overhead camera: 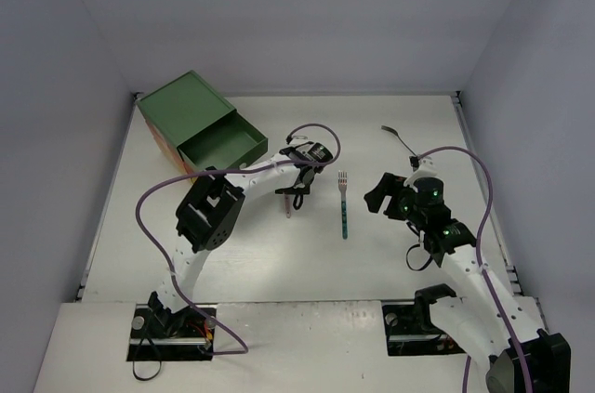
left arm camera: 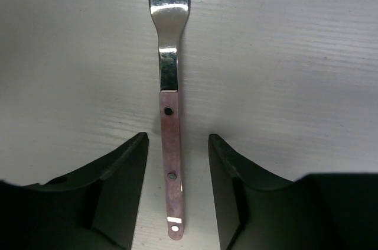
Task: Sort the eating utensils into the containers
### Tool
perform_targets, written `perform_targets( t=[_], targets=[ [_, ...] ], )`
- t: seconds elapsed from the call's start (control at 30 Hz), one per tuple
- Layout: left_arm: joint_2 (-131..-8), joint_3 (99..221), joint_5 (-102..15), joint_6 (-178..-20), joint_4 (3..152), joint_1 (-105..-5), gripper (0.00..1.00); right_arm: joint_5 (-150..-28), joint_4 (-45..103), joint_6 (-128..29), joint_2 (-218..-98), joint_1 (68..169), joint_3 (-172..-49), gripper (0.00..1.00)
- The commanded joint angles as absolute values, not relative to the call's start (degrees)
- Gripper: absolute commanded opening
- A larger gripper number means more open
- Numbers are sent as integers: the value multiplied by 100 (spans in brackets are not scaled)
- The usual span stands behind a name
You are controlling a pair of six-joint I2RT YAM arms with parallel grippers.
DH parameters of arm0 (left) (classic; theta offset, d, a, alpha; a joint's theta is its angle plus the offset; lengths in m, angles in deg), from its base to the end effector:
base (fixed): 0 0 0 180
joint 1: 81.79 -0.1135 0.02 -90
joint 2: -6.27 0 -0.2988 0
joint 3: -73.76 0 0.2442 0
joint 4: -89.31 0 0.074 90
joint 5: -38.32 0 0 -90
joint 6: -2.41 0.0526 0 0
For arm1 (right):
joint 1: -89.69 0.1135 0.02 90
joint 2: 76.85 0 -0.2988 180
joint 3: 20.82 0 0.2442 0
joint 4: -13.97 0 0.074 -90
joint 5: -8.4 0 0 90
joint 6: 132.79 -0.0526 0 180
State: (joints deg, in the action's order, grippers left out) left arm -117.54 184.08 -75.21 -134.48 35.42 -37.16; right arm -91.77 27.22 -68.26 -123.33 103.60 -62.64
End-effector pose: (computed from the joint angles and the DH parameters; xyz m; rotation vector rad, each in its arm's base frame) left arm 0.3498 -0.3158 0.1920 -0.1582 2.5750 0.0052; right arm 0.1699 0.0516 0.2717 0.0698 1.9273 0.6331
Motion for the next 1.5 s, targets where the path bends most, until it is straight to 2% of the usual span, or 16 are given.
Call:
perform_targets(
  t=[0.0, 0.3, 0.43, 0.53, 0.77, 0.93, 1.23, 1.37, 1.47],
  targets=[
    [-11794, 18366, -7270, -13451, 3703, -3817, 37, -9239, 2512, -6810, -12266, 10316, -6284, 74],
    [-11904, 18016, -6832, -13346, 4239, -3817, 19, -9285, 2503, -6828, -12229, 10291, -6273, 74],
    [-11744, 17867, -6671, -13108, 4642, -3722, 4, -9294, 2509, -6828, -12229, 10285, -6264, 74],
    [-11618, 17892, -6600, -12882, 4808, -3592, 0, -9294, 2505, -6837, -12229, 10278, -6266, 74],
    [-10981, 17990, -6682, -12465, 4829, -3427, 0, -9286, 2512, -6852, -12110, 10246, -6265, 74],
    [-10090, 18136, -6690, -12201, 4701, -3398, 0, -9268, 2520, -6871, -12028, 10227, -6264, 74],
    [-9015, 19142, -7127, -11818, 3757, -3398, 0, -9206, 2529, -6881, -11912, 10209, -6273, 73],
    [-8510, 19397, -7788, -11695, 3287, -3545, 0, -9252, 2538, -6881, -11964, 10209, -6299, 73],
    [-8257, 19273, -7734, -11517, 3212, -3906, 0, -9275, 2538, -6881, -11971, 10209, -6292, 73]
  ],
)
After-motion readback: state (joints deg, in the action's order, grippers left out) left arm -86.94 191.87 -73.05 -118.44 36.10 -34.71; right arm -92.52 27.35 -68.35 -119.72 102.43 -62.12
